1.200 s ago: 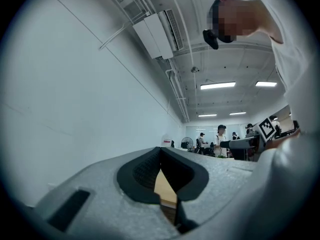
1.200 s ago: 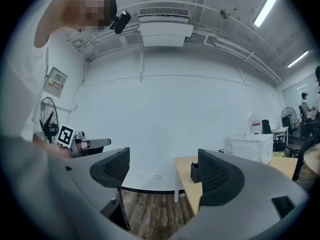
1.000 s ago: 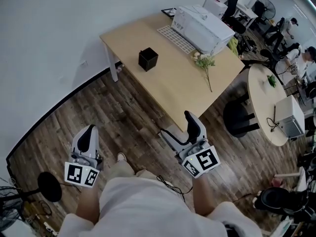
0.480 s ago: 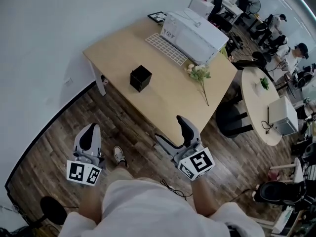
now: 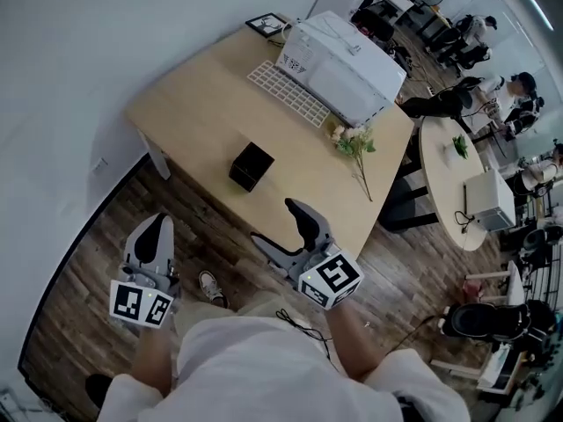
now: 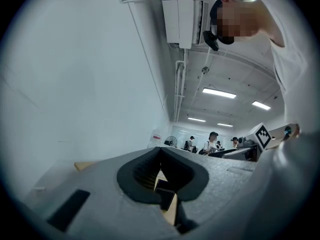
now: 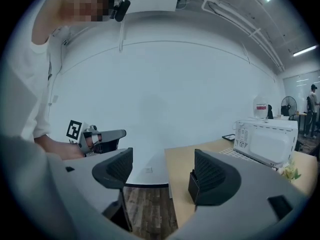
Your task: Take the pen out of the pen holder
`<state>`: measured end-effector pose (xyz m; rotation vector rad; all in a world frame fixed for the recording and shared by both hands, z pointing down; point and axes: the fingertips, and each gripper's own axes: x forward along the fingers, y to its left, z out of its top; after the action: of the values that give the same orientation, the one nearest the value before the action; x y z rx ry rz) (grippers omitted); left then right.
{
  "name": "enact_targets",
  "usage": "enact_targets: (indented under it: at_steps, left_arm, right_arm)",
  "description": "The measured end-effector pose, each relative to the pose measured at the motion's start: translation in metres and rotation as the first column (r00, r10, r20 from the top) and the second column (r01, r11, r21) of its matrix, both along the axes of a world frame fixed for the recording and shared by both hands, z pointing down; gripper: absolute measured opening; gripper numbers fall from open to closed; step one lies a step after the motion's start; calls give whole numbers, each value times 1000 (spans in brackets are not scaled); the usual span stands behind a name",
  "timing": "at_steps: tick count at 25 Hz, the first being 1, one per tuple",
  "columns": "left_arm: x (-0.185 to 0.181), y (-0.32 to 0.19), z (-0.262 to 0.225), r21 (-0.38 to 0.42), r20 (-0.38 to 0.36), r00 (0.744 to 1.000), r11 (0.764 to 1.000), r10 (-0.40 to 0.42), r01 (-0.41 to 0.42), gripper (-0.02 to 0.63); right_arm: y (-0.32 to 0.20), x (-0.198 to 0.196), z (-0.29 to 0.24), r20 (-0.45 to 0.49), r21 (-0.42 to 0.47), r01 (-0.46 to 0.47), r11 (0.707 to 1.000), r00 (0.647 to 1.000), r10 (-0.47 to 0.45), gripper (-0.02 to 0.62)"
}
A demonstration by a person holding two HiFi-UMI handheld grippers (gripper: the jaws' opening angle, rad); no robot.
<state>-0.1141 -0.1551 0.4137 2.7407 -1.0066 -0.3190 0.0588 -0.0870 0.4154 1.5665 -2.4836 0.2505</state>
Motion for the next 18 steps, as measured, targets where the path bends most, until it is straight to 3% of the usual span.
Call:
enact_targets:
  at_steps: [7, 18]
  left_arm:
    - [21, -18, 7, -19, 3, 999, 999, 32, -32, 12]
    - [27, -22, 19, -59, 69, 996, 996, -61, 65, 12]
  right_arm:
    - [-35, 7, 20, -24, -47, -4, 999, 1000, 3, 350]
    - [-102, 38, 86, -58, -166, 52, 985, 996, -62, 301]
